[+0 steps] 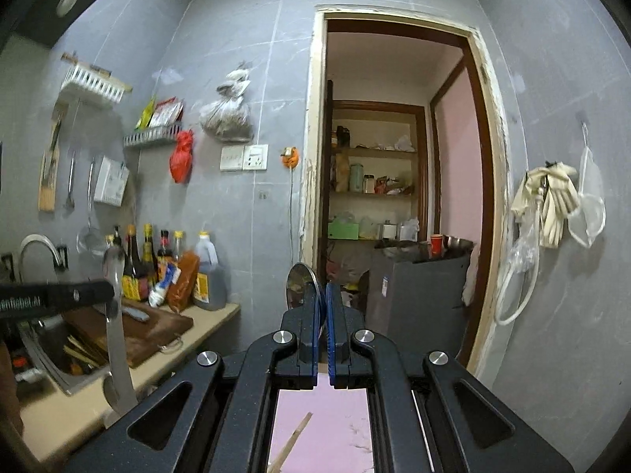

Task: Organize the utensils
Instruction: 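Carry both spoons over the caddy with the left and right tools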

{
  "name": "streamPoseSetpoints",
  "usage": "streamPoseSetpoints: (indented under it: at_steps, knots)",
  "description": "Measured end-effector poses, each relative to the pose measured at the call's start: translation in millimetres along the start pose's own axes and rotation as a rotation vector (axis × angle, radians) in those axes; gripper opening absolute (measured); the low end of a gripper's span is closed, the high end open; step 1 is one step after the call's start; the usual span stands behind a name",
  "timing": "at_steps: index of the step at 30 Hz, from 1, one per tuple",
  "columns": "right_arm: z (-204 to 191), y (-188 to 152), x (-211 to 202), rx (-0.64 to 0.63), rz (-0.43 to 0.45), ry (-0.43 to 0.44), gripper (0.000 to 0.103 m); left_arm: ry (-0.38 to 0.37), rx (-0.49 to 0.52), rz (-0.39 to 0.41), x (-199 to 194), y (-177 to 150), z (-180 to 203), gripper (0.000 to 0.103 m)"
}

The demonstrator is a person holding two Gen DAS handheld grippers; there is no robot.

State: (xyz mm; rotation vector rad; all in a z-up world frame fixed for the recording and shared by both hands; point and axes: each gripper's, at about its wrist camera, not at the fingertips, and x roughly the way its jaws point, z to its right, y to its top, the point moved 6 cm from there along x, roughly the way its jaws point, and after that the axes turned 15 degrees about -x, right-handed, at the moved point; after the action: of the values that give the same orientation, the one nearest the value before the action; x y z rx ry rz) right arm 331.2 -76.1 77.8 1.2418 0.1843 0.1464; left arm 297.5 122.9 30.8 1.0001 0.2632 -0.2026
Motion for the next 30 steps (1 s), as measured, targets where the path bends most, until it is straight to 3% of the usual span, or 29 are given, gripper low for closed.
streamPoseSetpoints:
  at_steps: [10, 30]
  knots:
    - [-22, -30, 14, -0.029, -0.062, -0.001, 0.004, 0.008, 0.046, -0.043, 19, -24, -23, 0.002]
    - [-53, -60, 17, -0.073, -0.15, 0.071, 0.005, -0.023, 0.088, -0.139, 24, -58, -32, 0.002]
